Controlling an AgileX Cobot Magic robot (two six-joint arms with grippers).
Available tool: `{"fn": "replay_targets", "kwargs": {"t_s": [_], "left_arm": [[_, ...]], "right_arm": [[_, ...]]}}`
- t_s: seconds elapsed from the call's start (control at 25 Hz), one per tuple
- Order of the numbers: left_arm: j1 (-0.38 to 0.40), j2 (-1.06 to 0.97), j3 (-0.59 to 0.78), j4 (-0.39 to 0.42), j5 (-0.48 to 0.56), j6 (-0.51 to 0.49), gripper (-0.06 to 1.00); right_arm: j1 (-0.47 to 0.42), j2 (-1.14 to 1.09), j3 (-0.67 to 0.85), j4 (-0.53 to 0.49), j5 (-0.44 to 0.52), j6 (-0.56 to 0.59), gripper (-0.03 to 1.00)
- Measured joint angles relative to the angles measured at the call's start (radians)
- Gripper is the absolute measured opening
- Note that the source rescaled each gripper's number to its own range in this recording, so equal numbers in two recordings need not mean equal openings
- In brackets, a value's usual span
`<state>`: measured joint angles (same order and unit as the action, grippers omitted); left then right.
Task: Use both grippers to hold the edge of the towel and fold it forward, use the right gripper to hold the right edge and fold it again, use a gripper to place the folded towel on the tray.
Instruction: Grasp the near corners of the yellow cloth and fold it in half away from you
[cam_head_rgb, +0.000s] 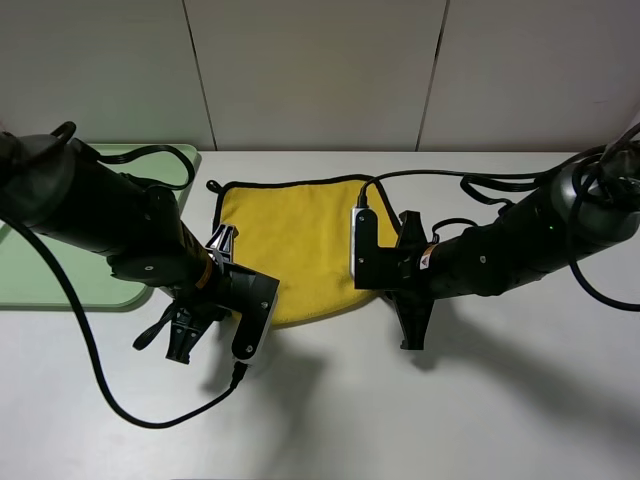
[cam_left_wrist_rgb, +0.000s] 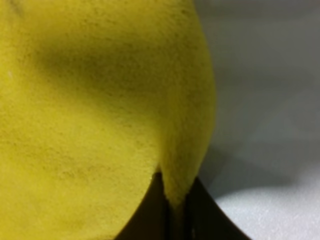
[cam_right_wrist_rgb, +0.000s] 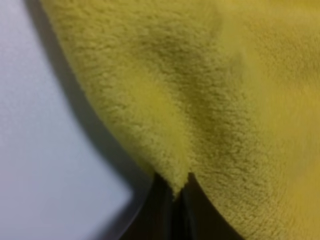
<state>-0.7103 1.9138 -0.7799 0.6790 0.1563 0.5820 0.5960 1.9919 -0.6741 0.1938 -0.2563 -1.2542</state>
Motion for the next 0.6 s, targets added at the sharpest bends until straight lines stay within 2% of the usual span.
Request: {"fn": "replay_targets", "kwargs": {"t_s": [0.16, 0.32, 0.6], "left_arm": [[0.000, 0.000, 0.000, 0.000, 0.001, 0.000, 0.00], [0.000, -0.007, 0.000, -0.001, 0.010, 0.000, 0.00], [0.000, -0.119, 0.002, -0.005, 0.075, 0.000, 0.00]], "right_arm": [[0.000, -0.013, -0.001, 0.000, 0.018, 0.001, 0.00], [0.000, -0.048, 0.000, 0.000, 0.082, 0.003, 0.00], [0.000, -0.121, 0.014, 0.001, 0.256, 0.003, 0.00]]}}
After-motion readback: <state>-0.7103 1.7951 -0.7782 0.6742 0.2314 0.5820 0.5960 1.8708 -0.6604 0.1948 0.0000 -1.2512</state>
